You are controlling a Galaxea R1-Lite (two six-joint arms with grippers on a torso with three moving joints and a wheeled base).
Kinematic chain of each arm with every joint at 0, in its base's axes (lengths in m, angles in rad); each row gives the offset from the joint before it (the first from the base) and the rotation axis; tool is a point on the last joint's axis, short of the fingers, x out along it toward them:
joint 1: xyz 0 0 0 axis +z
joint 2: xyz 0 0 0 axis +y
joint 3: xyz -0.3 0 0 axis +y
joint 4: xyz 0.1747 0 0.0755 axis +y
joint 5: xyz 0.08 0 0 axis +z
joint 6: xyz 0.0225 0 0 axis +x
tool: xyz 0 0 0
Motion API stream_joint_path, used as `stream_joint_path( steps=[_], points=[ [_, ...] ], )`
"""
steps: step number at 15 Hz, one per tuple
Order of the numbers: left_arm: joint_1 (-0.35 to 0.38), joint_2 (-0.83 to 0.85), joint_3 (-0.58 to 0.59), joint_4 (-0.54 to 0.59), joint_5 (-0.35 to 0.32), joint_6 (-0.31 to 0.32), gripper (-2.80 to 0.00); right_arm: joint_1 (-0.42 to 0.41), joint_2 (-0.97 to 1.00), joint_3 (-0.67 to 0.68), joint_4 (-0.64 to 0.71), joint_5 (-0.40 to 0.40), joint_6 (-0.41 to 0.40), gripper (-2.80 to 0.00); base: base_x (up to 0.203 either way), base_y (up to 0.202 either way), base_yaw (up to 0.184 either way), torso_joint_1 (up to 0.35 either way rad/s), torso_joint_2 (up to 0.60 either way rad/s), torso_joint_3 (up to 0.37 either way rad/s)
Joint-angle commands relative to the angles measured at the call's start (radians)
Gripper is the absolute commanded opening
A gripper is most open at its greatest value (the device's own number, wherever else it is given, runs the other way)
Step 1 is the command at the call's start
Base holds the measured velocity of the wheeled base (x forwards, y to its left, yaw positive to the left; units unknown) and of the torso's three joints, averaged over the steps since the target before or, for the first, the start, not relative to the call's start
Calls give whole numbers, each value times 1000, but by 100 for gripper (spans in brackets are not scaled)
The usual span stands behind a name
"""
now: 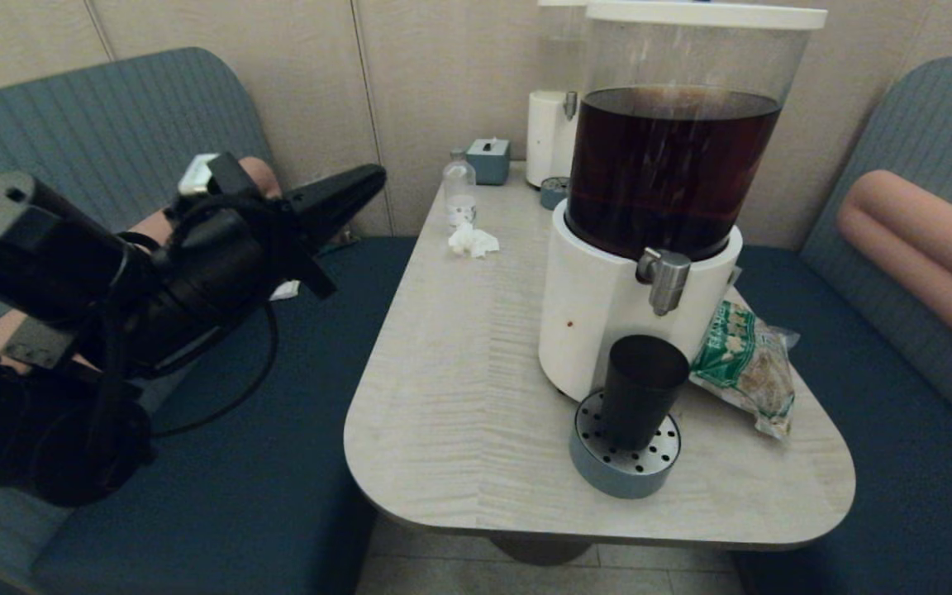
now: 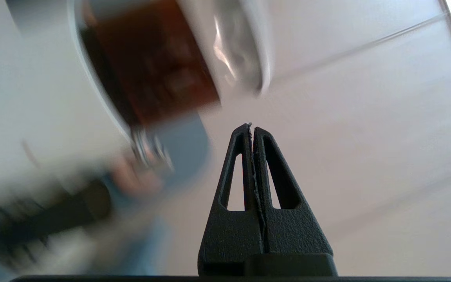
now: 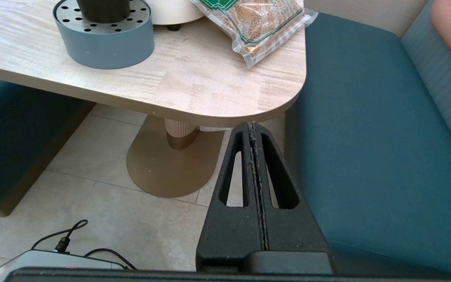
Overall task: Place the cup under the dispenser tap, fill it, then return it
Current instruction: Turn off the faucet
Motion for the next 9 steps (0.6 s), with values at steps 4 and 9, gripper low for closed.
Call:
stream_joint_path(
  steps=[4, 9],
  points=[
    [-41, 168, -52, -10, -182, 10, -280, 0, -2, 0, 0, 1, 0, -280, 0, 0, 0, 0, 0, 0],
    [-94, 235, -186, -10, -222, 40, -280, 0, -2, 0, 0, 1, -2, -280, 0, 0, 0, 0, 0, 0]
  ],
)
